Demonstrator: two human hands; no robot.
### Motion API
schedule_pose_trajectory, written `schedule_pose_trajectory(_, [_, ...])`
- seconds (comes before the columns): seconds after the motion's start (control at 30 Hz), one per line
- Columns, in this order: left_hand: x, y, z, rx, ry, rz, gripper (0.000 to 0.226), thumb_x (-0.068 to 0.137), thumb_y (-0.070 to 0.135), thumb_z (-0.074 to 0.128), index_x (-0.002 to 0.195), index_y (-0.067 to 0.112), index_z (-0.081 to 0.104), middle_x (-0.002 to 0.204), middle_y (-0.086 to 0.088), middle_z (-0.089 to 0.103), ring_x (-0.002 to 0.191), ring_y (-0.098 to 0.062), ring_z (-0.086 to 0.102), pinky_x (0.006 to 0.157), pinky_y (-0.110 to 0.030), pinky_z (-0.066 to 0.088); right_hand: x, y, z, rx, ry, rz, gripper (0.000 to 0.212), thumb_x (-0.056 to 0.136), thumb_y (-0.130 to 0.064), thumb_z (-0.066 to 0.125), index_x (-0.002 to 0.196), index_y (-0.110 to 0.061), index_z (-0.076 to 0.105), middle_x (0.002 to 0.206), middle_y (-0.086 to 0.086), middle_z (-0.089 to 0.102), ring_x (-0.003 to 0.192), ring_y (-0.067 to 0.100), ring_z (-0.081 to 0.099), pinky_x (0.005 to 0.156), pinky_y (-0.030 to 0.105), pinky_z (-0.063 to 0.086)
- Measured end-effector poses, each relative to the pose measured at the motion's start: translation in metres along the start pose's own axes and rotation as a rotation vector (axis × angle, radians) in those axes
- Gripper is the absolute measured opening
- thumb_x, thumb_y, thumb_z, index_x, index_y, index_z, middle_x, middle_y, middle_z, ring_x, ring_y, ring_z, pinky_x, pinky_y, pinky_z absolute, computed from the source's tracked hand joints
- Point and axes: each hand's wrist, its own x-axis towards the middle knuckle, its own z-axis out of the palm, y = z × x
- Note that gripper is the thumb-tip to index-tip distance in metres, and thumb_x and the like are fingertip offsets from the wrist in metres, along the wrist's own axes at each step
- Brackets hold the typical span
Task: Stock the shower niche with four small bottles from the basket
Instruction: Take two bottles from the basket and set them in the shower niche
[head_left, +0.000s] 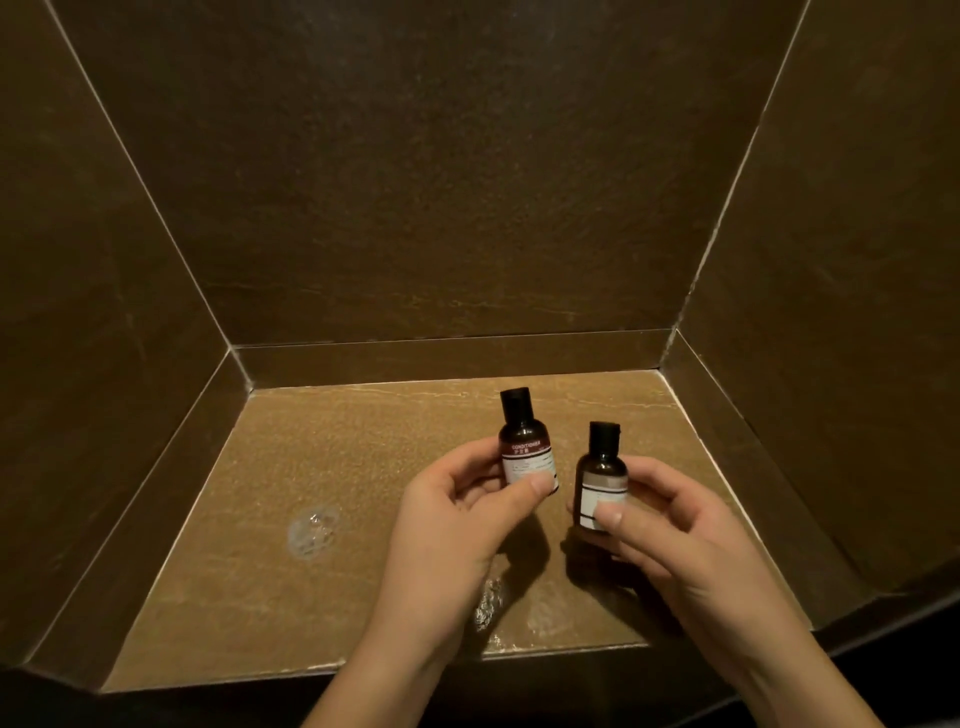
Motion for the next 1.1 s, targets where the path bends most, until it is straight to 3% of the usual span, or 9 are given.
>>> schedule_pose_trajectory(0.07, [0.009, 0.006, 0.003, 0.000, -0.004, 0.007, 0.030, 0.079, 0.017, 0.076, 0.109, 0.019, 0.073, 0.100, 0.004, 0.078, 0.091, -0.007, 0.073, 0.083, -0.029, 0.056, 0.011, -0.007, 0.000, -0.026, 0.027, -0.017, 0.072, 0.043, -0.042, 0.093, 0.109, -0.021, 0.072, 0.105, 0.007, 0.075, 0.097, 0.031, 0.074, 0.078, 0.040, 0.061])
schedule_pose_trajectory(0.17, [0.028, 0.017, 0.006, 0.059, -0.008, 0.040, 0.027, 0.081, 0.018, 0.076, 0.108, 0.020, 0.072, 0.100, 0.007, 0.077, 0.090, -0.002, 0.072, 0.072, -0.018, 0.055, 0.029, -0.018, 0.001, -0.053, 0.060, -0.051, 0.030, 0.067, -0.025, 0.085, 0.094, -0.030, 0.074, 0.100, 0.002, 0.076, 0.097, 0.026, 0.073, 0.087, 0.044, 0.057])
schedule_pose_trajectory(0.2, [0.035, 0.021, 0.007, 0.095, -0.005, 0.048, 0.028, 0.081, 0.020, 0.077, 0.108, 0.021, 0.071, 0.101, 0.008, 0.076, 0.092, -0.001, 0.071, 0.073, -0.018, 0.054, 0.035, -0.021, 0.001, -0.067, 0.086, -0.046, 0.025, 0.072, -0.017, 0.080, 0.092, -0.032, 0.074, 0.100, 0.001, 0.076, 0.096, 0.025, 0.074, 0.087, 0.043, 0.056])
schedule_pose_trajectory(0.37, [0.079, 0.025, 0.012, 0.300, 0.081, 0.091, 0.033, 0.078, 0.024, 0.081, 0.109, 0.028, 0.068, 0.103, 0.011, 0.072, 0.100, -0.004, 0.065, 0.092, -0.031, 0.052, 0.070, -0.027, -0.004, -0.170, 0.217, -0.055, 0.035, 0.078, -0.013, 0.079, 0.106, -0.031, 0.068, 0.108, -0.003, 0.074, 0.100, 0.021, 0.072, 0.090, 0.047, 0.056])
schedule_pose_trajectory(0.5, [0.108, 0.013, 0.019, 0.388, 0.168, 0.090, 0.033, 0.077, 0.030, 0.081, 0.108, 0.028, 0.069, 0.098, 0.011, 0.071, 0.096, -0.008, 0.065, 0.091, -0.041, 0.056, 0.096, -0.026, -0.009, -0.380, 0.250, -0.121, 0.038, 0.074, -0.027, 0.083, 0.103, -0.045, 0.066, 0.115, -0.012, 0.070, 0.112, 0.015, 0.065, 0.097, 0.047, 0.051])
schedule_pose_trajectory(0.57, [0.119, 0.007, 0.021, 0.409, 0.184, 0.098, 0.034, 0.079, 0.029, 0.079, 0.111, 0.026, 0.069, 0.098, 0.010, 0.071, 0.095, -0.008, 0.065, 0.092, -0.040, 0.056, 0.107, -0.023, -0.013, -0.439, 0.268, -0.119, 0.037, 0.073, -0.028, 0.084, 0.102, -0.044, 0.065, 0.110, -0.010, 0.071, 0.107, 0.013, 0.065, 0.093, 0.041, 0.052])
schedule_pose_trajectory(0.73, [0.141, -0.005, 0.023, 0.495, 0.202, 0.081, 0.046, 0.084, 0.020, 0.076, 0.126, 0.020, 0.059, 0.109, 0.005, 0.070, 0.099, -0.009, 0.066, 0.091, -0.030, 0.056, 0.133, -0.013, -0.017, -0.608, 0.340, -0.108, 0.051, 0.078, -0.022, 0.081, 0.125, -0.023, 0.062, 0.103, -0.007, 0.068, 0.091, 0.006, 0.066, 0.074, 0.021, 0.050])
schedule_pose_trajectory(0.87, [0.153, -0.017, 0.026, 0.609, 0.201, 0.046, 0.050, 0.082, 0.020, 0.077, 0.127, 0.020, 0.055, 0.118, 0.001, 0.066, 0.103, -0.013, 0.065, 0.090, -0.029, 0.056, 0.149, -0.006, -0.018, -0.769, 0.419, -0.130, 0.053, 0.080, -0.024, 0.079, 0.128, -0.023, 0.058, 0.101, -0.012, 0.062, 0.091, 0.004, 0.061, 0.074, 0.019, 0.048])
schedule_pose_trajectory(1.1, [0.158, -0.024, 0.033, 0.758, 0.224, 0.126, 0.047, 0.084, 0.025, 0.076, 0.126, 0.021, 0.057, 0.127, 0.003, 0.050, 0.109, -0.013, 0.060, 0.097, -0.032, 0.054, 0.158, -0.004, -0.024, -0.921, 0.429, -0.158, 0.059, 0.083, -0.024, 0.076, 0.136, -0.025, 0.051, 0.131, -0.003, 0.059, 0.099, 0.005, 0.057, 0.076, 0.021, 0.049])
